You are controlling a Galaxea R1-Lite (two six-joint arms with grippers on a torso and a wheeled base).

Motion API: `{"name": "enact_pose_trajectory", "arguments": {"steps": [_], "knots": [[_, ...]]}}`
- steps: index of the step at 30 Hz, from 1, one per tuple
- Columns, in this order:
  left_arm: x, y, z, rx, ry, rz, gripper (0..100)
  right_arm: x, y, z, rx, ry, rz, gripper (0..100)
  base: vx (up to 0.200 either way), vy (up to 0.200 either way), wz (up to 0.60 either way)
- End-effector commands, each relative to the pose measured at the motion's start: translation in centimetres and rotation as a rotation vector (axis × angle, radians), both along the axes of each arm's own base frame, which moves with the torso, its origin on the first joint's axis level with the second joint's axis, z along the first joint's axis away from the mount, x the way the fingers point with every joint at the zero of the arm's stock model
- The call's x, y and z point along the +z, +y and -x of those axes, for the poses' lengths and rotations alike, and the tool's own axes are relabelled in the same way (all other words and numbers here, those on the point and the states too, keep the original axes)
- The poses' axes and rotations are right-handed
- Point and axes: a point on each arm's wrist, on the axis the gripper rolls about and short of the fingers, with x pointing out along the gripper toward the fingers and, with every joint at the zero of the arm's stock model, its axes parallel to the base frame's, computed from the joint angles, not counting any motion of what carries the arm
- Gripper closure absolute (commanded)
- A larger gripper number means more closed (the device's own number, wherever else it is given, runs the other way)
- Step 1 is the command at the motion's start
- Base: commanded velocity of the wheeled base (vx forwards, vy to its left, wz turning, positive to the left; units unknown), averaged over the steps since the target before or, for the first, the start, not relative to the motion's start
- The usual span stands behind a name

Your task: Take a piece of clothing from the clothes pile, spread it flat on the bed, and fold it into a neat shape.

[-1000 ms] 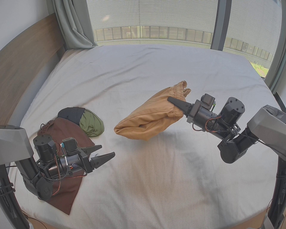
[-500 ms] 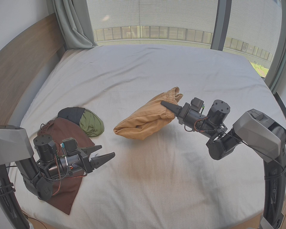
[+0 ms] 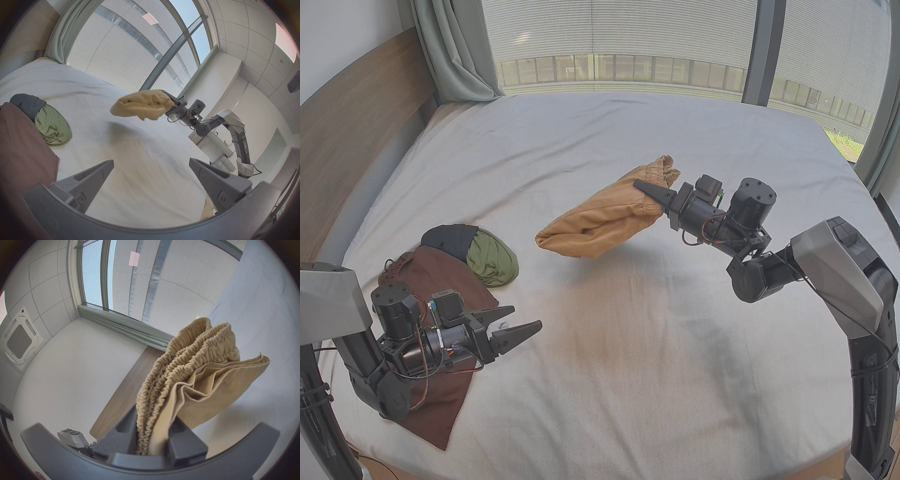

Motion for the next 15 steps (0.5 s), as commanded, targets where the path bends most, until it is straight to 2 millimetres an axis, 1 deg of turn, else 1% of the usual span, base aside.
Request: {"name": "enact_pose_trajectory", "arguments": {"steps": [1, 4, 9, 10, 12, 15], "knots": [[-0.1, 0.0, 0.0, -0.001, 0.004, 0.0, 0, 2.1, 0.5, -0.9, 0.003, -0.04, -0.016, 100, 0.0, 0.0, 0.0], [-0.1, 0.0, 0.0, -0.002, 0.007, 0.0, 0, 1.3, 0.8, -2.0, -0.003, -0.037, -0.017, 100, 0.0, 0.0, 0.0], [-0.1, 0.0, 0.1, -0.002, 0.008, 0.0, 0, -0.8, 0.9, -3.4, -0.025, -0.002, -0.011, 100, 0.0, 0.0, 0.0], [-0.2, 0.0, 0.0, -0.002, 0.013, 0.002, 0, -2.0, 0.6, -4.0, -0.043, 0.022, -0.005, 100, 0.0, 0.0, 0.0], [-0.2, 0.0, 0.0, -0.002, 0.013, 0.002, 0, -3.5, 0.3, -4.5, -0.06, 0.049, -0.002, 100, 0.0, 0.0, 0.0], [-0.2, 0.0, 0.1, -0.002, 0.013, 0.002, 0, -6.0, 0.1, -4.9, -0.086, 0.116, -0.015, 100, 0.0, 0.0, 0.0]]}}
